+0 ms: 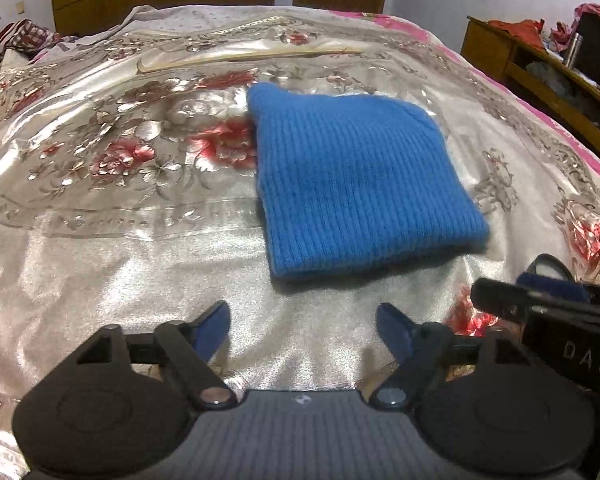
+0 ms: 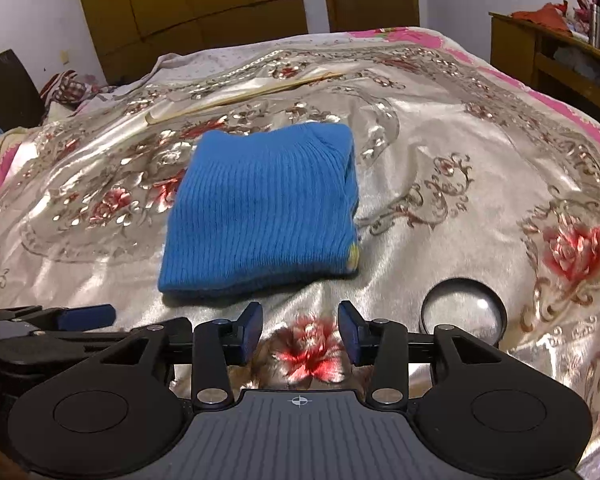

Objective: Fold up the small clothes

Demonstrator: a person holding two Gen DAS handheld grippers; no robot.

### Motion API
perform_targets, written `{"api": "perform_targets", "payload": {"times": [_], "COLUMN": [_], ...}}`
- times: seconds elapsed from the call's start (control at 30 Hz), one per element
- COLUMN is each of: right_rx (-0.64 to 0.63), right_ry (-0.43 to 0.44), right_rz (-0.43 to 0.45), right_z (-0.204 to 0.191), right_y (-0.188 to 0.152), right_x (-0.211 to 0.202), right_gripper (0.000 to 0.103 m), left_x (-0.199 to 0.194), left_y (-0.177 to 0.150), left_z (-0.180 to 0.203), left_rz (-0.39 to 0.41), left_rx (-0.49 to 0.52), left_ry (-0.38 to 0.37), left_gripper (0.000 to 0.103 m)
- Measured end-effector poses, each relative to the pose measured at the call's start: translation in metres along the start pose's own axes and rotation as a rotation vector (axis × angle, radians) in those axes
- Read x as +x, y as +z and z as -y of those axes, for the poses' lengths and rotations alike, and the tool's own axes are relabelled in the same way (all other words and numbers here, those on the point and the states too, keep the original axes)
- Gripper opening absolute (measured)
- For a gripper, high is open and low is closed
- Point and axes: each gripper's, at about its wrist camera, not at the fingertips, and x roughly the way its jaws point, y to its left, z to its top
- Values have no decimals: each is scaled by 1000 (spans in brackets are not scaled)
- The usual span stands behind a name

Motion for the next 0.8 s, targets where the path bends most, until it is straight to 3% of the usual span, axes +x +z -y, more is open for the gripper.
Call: {"api": "perform_targets", "payload": {"times": [0.23, 0.8], "right_rx": [11, -47], "right_ry": [-17, -86], "right_rz": [-4, 23], "right_z": [1, -7], "right_y": [-7, -14], "right_x": [-1, -3], "right_gripper": [43, 44], "left_x": [0, 0], "left_y": [-5, -12], "left_z": [6, 6], "left_rz": [-10, -22], "left_rx": [43, 37], "left_ry": [61, 86], "left_gripper": [100, 101]}}
